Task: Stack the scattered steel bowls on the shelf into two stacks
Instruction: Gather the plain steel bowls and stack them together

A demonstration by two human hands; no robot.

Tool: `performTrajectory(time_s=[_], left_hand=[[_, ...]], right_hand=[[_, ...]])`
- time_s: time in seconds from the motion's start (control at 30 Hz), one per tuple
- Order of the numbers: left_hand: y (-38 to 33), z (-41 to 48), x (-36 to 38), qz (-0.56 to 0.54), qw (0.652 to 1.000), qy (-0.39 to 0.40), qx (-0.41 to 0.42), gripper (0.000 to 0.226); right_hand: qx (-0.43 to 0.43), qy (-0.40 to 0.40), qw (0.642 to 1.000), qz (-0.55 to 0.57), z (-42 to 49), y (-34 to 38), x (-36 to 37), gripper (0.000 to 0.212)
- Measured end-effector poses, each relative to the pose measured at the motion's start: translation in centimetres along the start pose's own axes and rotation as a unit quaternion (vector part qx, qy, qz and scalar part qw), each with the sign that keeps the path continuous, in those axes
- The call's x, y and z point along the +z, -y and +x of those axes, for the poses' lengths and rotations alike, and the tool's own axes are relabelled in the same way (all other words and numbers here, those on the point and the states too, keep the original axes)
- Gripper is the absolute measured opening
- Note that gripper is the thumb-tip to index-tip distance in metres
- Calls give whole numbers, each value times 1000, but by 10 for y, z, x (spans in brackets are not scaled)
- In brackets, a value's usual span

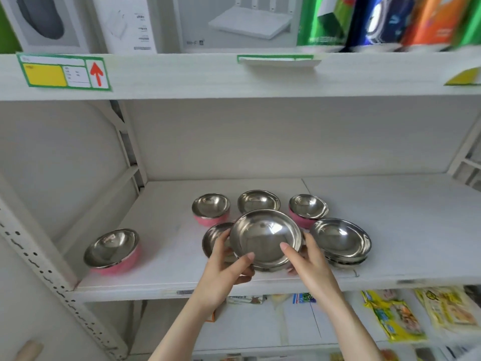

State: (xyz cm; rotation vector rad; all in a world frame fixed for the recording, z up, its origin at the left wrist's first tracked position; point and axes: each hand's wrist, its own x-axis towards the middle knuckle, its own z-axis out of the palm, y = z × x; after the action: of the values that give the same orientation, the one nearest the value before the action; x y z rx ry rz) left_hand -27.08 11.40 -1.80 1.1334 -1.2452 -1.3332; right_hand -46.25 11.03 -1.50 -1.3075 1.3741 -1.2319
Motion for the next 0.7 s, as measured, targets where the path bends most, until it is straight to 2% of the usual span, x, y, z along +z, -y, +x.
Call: performTrajectory(time_s=[0.37,0.5,0.63,0.7], left_hand=[[-5,31,134,-5,1000,10,17,58],[0,54,175,5,1000,-16,12,61],[10,68,200,16,999,-37,4,46],[16,74,210,20,999,-49,0,46]], right_hand=[[-12,-36,999,-21,31,-14,-132,28],[-9,-20,998,-53,62,-24,-170,28],[-8,6,997,-73,81,-40,-190,22],[-10,17,996,-87,90,-48,-199,23]])
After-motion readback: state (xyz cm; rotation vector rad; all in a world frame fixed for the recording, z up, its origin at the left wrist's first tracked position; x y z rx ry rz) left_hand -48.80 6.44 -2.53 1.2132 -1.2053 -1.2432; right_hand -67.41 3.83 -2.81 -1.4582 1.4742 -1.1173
